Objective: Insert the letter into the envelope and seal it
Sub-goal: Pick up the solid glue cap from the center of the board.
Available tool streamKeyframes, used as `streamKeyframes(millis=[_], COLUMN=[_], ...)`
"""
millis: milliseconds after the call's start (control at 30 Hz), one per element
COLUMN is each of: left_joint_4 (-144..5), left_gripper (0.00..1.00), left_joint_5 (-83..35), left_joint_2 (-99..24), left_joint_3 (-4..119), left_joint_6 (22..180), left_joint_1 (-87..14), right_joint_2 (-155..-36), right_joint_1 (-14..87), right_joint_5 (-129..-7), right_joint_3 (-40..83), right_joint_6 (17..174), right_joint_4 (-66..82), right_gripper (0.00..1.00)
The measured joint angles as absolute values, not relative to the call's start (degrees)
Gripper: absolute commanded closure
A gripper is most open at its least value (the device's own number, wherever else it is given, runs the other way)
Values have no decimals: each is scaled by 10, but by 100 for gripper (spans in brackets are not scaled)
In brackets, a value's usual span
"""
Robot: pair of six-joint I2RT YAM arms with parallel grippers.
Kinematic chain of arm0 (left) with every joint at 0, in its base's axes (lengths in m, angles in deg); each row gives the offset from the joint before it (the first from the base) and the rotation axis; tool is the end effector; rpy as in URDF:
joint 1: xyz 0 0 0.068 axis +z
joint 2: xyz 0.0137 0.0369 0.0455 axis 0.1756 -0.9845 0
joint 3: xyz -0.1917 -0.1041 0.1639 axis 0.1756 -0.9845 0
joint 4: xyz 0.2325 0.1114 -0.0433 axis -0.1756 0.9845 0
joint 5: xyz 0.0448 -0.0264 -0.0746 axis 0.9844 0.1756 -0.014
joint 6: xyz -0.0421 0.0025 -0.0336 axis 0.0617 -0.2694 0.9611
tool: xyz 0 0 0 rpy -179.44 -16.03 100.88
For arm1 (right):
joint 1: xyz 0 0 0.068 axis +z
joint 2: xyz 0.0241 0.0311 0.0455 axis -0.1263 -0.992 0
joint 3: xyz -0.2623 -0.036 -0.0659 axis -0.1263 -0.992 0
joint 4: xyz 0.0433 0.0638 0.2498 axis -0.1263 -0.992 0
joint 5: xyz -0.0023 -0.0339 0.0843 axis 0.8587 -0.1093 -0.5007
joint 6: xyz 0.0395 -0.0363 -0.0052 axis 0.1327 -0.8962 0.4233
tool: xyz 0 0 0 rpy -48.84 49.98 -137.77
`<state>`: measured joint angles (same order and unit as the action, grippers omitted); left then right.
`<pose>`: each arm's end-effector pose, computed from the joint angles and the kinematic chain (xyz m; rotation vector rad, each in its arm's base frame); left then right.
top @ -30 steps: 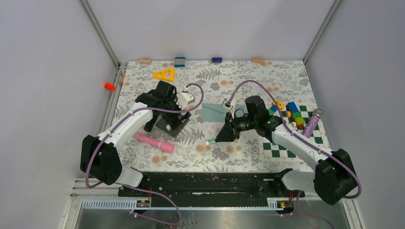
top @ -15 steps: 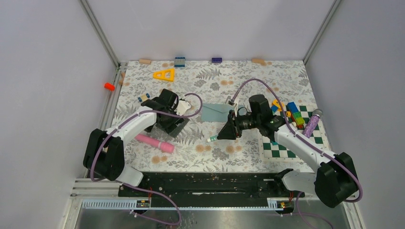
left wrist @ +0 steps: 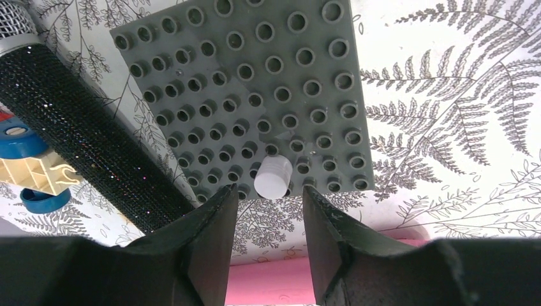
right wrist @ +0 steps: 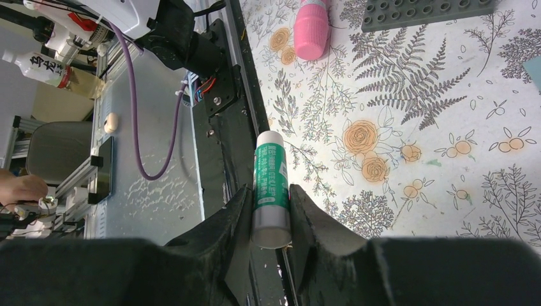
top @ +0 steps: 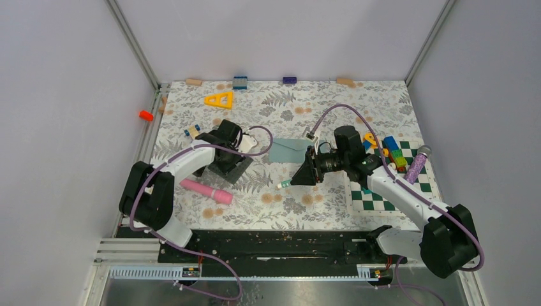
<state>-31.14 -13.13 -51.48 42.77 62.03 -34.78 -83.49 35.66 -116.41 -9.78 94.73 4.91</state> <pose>0.2722 -0.1229 0.1953 1.1927 2.4935 0.0805 0.2109 0.1474 0.2662 -1.0077 1.8414 1.3633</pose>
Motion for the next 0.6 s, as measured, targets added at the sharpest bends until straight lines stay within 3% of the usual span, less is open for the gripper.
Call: streamKeyframes(millis=[600], left_joint_4=[-329], left_gripper=[67], left_joint_5=[-121], left_joint_2=[-538], left_joint_3=[421], left_joint_6=[614], left_joint_1=[-348], right_joint_2=[-835], right_joint_1=[356], right_joint_5=[-1170], right_joint_3=[-98], right_joint_6=[953], right_joint_4=[51], right_gripper=[75])
